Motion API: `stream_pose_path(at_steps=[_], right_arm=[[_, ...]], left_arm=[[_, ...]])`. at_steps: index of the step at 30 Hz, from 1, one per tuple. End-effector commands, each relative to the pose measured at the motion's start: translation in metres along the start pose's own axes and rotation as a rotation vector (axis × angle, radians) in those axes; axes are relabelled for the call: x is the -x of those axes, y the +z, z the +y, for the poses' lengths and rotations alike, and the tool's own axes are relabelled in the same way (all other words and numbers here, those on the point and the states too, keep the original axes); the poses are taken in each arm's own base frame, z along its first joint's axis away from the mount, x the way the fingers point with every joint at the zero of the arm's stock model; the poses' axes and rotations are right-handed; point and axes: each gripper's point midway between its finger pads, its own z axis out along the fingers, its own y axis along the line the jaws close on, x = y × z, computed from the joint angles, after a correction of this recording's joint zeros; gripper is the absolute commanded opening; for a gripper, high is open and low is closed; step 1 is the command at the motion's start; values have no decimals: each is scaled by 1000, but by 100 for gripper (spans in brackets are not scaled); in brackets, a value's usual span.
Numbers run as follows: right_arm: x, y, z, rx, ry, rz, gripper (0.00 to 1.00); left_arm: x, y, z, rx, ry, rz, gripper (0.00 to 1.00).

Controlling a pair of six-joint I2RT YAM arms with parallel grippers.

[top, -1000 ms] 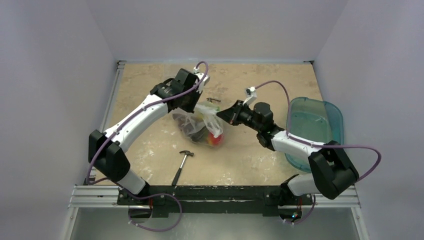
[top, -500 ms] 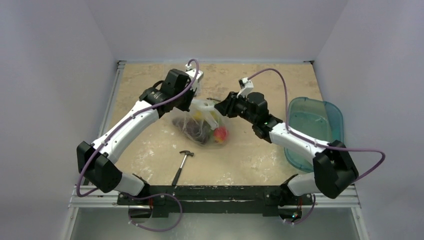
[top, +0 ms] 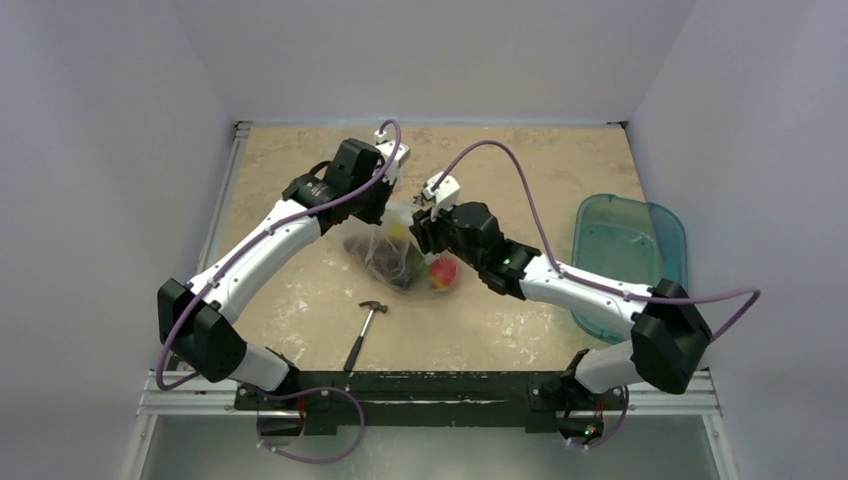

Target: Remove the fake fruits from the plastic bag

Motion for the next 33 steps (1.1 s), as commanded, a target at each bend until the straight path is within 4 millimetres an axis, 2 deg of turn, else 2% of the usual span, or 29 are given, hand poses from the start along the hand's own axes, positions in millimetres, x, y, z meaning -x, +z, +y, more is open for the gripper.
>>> stream_pose_path(at_steps=[1,4,6,8,11,13,16,18,20,22,26,27,29,33], right_arm=[[30,17,17,35,-92,-70,43],[23,30,20,33,-104,-43,43],[16,36,20,15,-107,-33,51],[12,39,13,-52,-112,-25,54],[9,38,-9,-201,-100,-27,54],[5,35,-22,-285,-36,-29,43],[4,31,-20,-281,53,-47,17],[11,21,-14,-223,112,-93,6],[14,12,-3,-89,172,-142,0],[13,2,6,116,273,-160,0],[-5,-16,-5,368,468,-132,0],[1,-22,-3,424,488,-161,0],[-1,-26,2,475,476,-153,0],[-3,-24,2,471,484,-125,0]], left_arm=[[16,-5,-5,-29,-16,-52,0],[16,-4,-5,-29,-18,-53,0],[16,-4,-7,-39,-20,-53,0],[16,-4,-8,-46,-21,-55,0],[18,-4,-8,-47,-25,-63,0],[19,-6,-9,-49,-28,-69,0],[24,-14,-10,-62,-28,-108,0],[24,-16,-1,-11,-28,-125,0],[26,-22,9,46,-36,-139,0],[27,-28,13,65,-42,-173,0],[37,-44,16,76,-58,-277,0],[38,-47,18,86,-64,-291,0],[40,-54,24,118,-85,-309,0],[40,-62,27,130,-95,-358,0]])
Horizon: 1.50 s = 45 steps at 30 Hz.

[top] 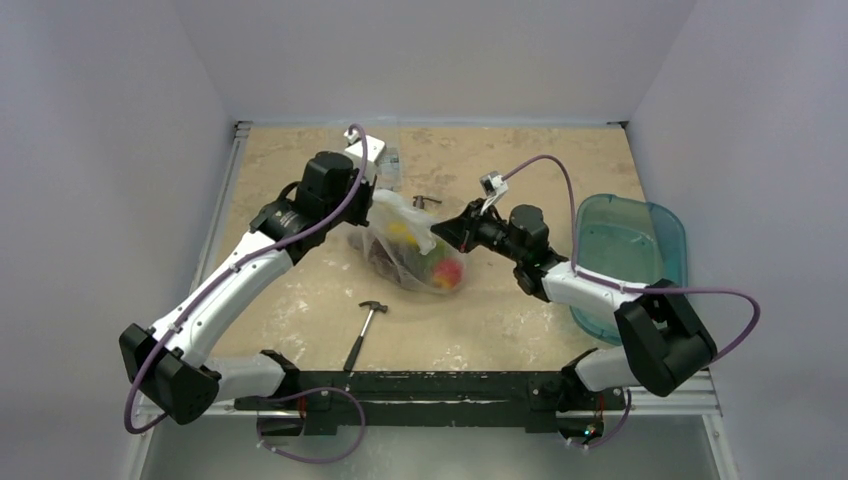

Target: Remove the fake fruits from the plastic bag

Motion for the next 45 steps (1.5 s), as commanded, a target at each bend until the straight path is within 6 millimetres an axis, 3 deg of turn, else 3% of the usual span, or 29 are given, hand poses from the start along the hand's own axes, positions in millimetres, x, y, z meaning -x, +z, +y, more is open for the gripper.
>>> stream_pose_path(at_steps=[1,2,5,7,9,13,19,23,29,30,32,33,37,39,42,45], right_arm=[[8,-3,37,173,19,5,0],[8,-2,37,174,8,6,0],[9,2,37,178,-21,27,0],[7,3,39,190,-35,42,0],[7,4,40,197,-52,55,0],[4,5,43,209,-74,72,0],[-1,8,45,211,-92,91,0],[-3,9,44,203,-98,100,0],[-1,5,42,178,-116,95,0],[0,4,41,171,-119,93,0],[2,3,40,160,-126,87,0],[5,2,40,153,-131,80,0],[13,-1,33,86,-133,48,0],[17,-6,23,11,-67,6,0],[32,-18,-11,-188,76,-128,0],[34,-21,-17,-206,50,-144,1]], left_arm=[[28,-16,14,64,-39,-162,0],[30,-19,12,54,-37,-182,6],[37,-26,-1,-30,-8,-231,56],[40,-26,-12,-97,20,-244,80],[41,-22,-20,-136,42,-233,92],[38,-6,-26,-166,74,-166,94],[29,12,-27,-171,72,-83,86],[20,18,-26,-163,84,-32,69],[5,21,-28,-173,86,39,68],[2,22,-28,-175,88,52,64],[-1,24,-26,-163,89,79,47],[-1,25,-24,-150,89,86,32],[7,21,-1,-20,89,44,4],[17,9,14,61,64,-27,0],[24,-5,34,150,-6,-137,0],[33,-14,32,107,-50,-224,0]])
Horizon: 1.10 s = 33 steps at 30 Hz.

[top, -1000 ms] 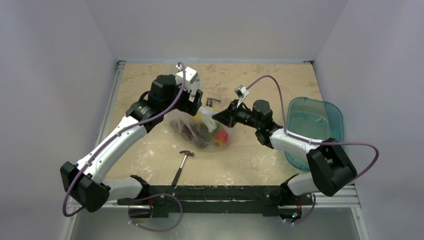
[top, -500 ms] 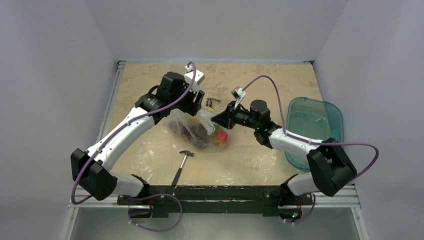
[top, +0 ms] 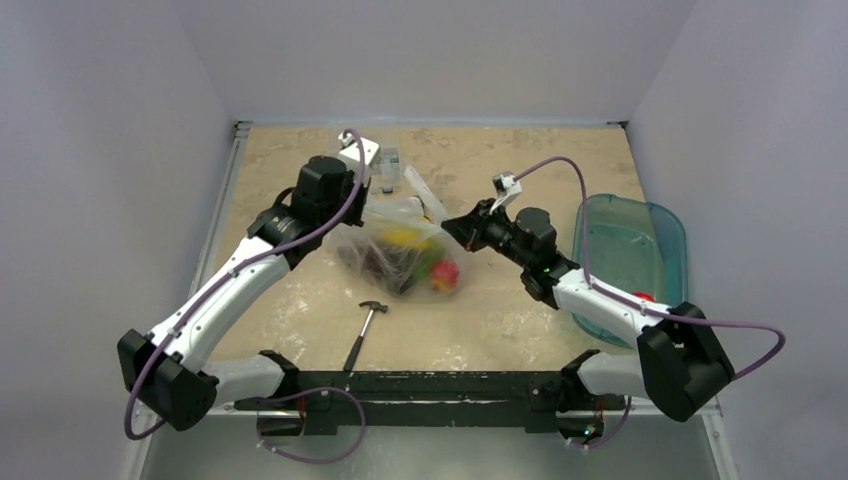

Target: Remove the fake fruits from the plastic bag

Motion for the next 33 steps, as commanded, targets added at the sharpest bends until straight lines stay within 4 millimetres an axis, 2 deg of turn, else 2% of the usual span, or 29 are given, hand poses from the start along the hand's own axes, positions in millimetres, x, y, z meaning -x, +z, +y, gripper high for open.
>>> stream_pose_path(at_steps=[1,4,6,8,11,17,21,23,24,25,27,29,30,33], right_arm=[[21,0,-20,-118,-18,-82,2],[26,5,-7,-120,-191,-13,6],[37,1,2,-126,-282,-30,21],[44,-1,16,-81,-343,-36,42],[55,6,31,-41,-392,-26,62],[73,33,29,-102,-307,-24,66],[75,52,35,-76,-269,-11,68],[80,58,39,-72,-246,-19,65],[85,59,42,-69,-236,-28,57],[89,58,44,-67,-226,-43,43],[98,54,50,-63,-195,-82,3],[100,51,53,-53,-159,-103,0],[99,50,54,-45,-151,-101,0],[88,51,50,-43,-138,-77,0]], left_arm=[[40,-22,15,31,-95,-218,0],[42,-20,-3,-69,-91,-215,0],[42,-19,-8,-96,-88,-201,0],[43,-20,-9,-106,-91,-204,0],[44,-20,-12,-121,-94,-205,0],[44,-22,-16,-144,-88,-211,0],[44,-23,-18,-157,-87,-211,0],[44,-23,-19,-163,-88,-211,0],[44,-22,-19,-165,-89,-211,0],[44,-22,-20,-168,-90,-210,0],[46,-24,-23,-185,-89,-214,0],[47,-27,-27,-210,-86,-221,0],[48,-29,-28,-221,-81,-227,5],[53,-37,-31,-244,-61,-261,29]])
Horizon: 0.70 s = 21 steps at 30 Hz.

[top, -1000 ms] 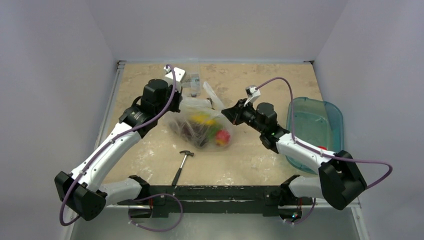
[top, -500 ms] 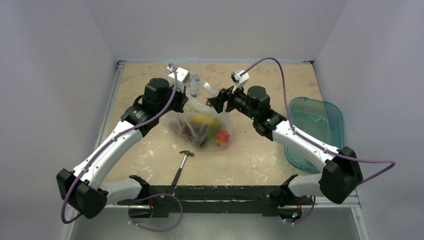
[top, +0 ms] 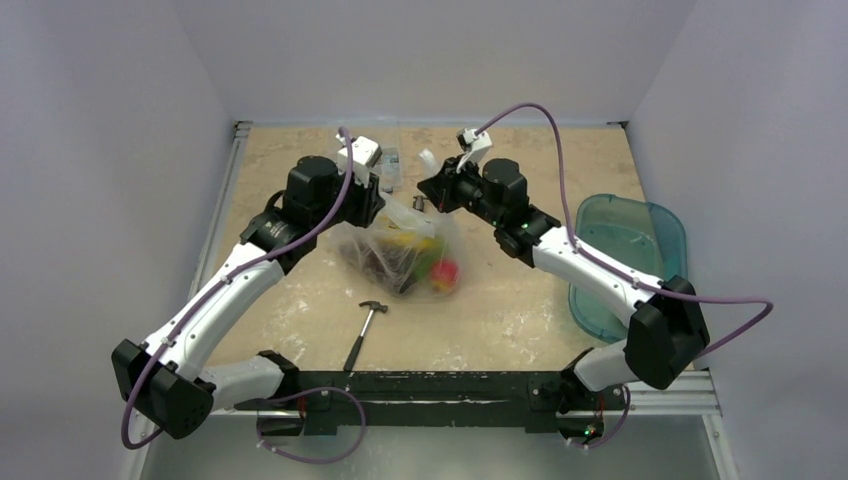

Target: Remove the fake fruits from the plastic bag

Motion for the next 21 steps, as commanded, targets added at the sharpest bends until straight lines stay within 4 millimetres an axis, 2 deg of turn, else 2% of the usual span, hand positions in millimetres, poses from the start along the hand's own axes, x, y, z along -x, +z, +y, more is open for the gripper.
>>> stream_pose_path(at_steps=[1,3,8,9,11,16,21], right_arm=[[24,-7,13,34,44,-83,0],[19,-8,13,37,42,-74,0],[19,-11,15,53,46,-80,0],[19,-11,17,60,48,-78,0],[21,-13,19,69,44,-75,0],[26,-20,23,81,27,-84,0],[25,-24,26,92,34,-88,0]], left_arm=[[34,-16,-13,-65,34,-135,37],[34,-18,-14,-57,72,-134,48],[29,-19,-12,-20,143,-113,60],[29,-20,-15,-20,160,-117,63],[31,-25,-28,-47,212,-128,73],[18,-31,-62,-143,430,-105,74],[5,-19,-77,-162,593,-77,74]])
